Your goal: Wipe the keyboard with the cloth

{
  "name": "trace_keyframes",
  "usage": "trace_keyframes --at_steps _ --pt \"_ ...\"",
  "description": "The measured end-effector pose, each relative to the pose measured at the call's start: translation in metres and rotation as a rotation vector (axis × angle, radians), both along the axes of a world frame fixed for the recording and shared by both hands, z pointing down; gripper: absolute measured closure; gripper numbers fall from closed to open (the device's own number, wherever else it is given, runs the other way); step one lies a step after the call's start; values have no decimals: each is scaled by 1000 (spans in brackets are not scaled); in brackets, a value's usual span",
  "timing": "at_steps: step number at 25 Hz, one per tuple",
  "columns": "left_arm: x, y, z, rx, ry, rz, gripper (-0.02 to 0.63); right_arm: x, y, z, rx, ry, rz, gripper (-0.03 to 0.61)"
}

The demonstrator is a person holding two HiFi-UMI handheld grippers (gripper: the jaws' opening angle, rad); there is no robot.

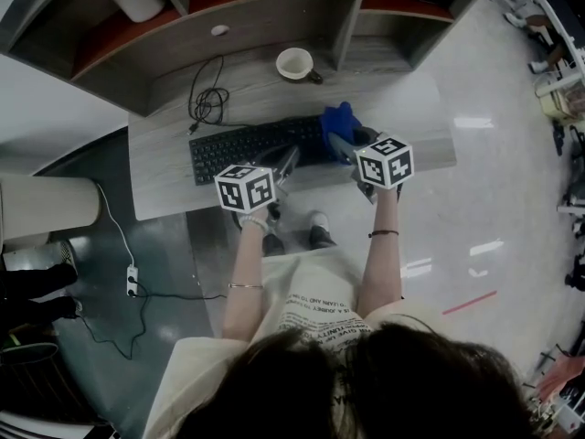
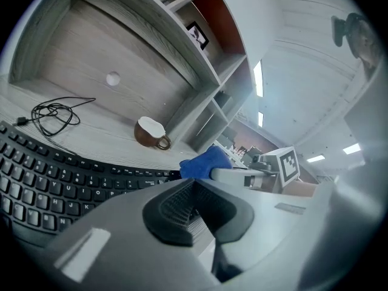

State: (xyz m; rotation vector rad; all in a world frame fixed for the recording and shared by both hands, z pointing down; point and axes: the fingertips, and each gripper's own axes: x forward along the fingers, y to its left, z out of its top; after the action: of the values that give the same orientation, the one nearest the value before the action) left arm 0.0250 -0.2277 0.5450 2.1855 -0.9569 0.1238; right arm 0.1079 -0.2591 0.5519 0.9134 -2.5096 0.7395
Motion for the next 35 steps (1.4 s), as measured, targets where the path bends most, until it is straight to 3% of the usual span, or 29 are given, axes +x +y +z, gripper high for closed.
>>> trace_keyframes --at_steps 35 --pt "-64 16 -1 -2 18 -91 612 -67 11 0 -13 -26 -78 520"
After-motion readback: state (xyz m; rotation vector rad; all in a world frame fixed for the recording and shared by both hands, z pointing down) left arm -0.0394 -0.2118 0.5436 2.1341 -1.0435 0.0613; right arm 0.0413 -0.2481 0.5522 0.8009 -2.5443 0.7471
